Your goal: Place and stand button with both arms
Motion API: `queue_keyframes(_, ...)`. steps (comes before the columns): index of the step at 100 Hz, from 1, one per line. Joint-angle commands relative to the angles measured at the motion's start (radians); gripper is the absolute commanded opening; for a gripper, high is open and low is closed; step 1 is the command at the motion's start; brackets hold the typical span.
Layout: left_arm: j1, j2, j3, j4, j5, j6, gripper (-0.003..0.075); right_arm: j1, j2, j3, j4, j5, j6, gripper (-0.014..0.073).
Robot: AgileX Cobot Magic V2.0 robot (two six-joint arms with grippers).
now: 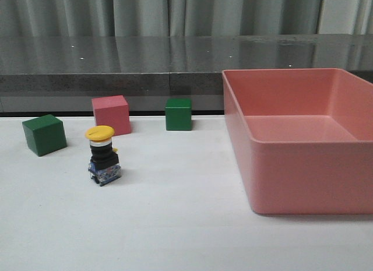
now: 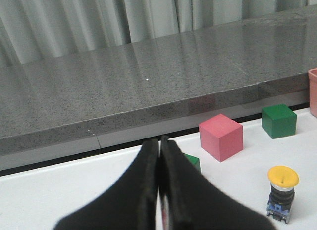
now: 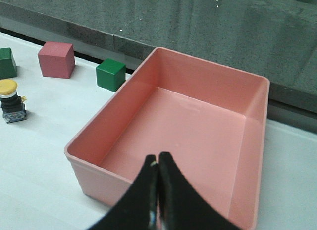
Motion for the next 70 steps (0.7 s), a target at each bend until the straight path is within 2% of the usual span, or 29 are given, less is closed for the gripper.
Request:
queue_keyframes(1,-0.014,0.003,-0.006,0.000,-0.084,-0.016,-0.0019,-0.007,0.001,-0.027,0.014,-0.059,0.002,-0.0060)
queue_keyframes(8,-0.030,-0.007,0.014,0.122,-0.084,-0.119,-0.0019,-0.007,0.001,-0.027,0.014,-0.059,0.002,-0.0060)
queue_keyframes(25,-0.086,-0.085,0.095,0.618,-0.123,-0.655,-0.0019,-0.007,0.001,-0.027,0.014,-0.059,0.002,-0.0060)
queue_keyframes(32,-0.093,-0.121,0.148,0.755,-0.179,-0.795,-0.0019,-0.007,0.001,-0.027,0.014,-0.059,0.002,-0.0060)
queue_keyframes(56,-0.090,-0.241,0.351,0.761,-0.361,-0.825,-0.0019,-0.007,0.001,-0.027,0.014,-0.059,0.002,-0.0060)
queue_keyframes(64,-0.090,-0.280,0.386,0.738,-0.365,-0.825,-0.0019,-0.007,0.001,-0.027,0.014,-0.059,0.002,-0.0060)
queue_keyframes(70,-0.090,-0.312,0.384,0.738,-0.292,-0.825,-0.0019,-0.007,0.001,-0.027,0.014,-0.058,0.002,-0.0060)
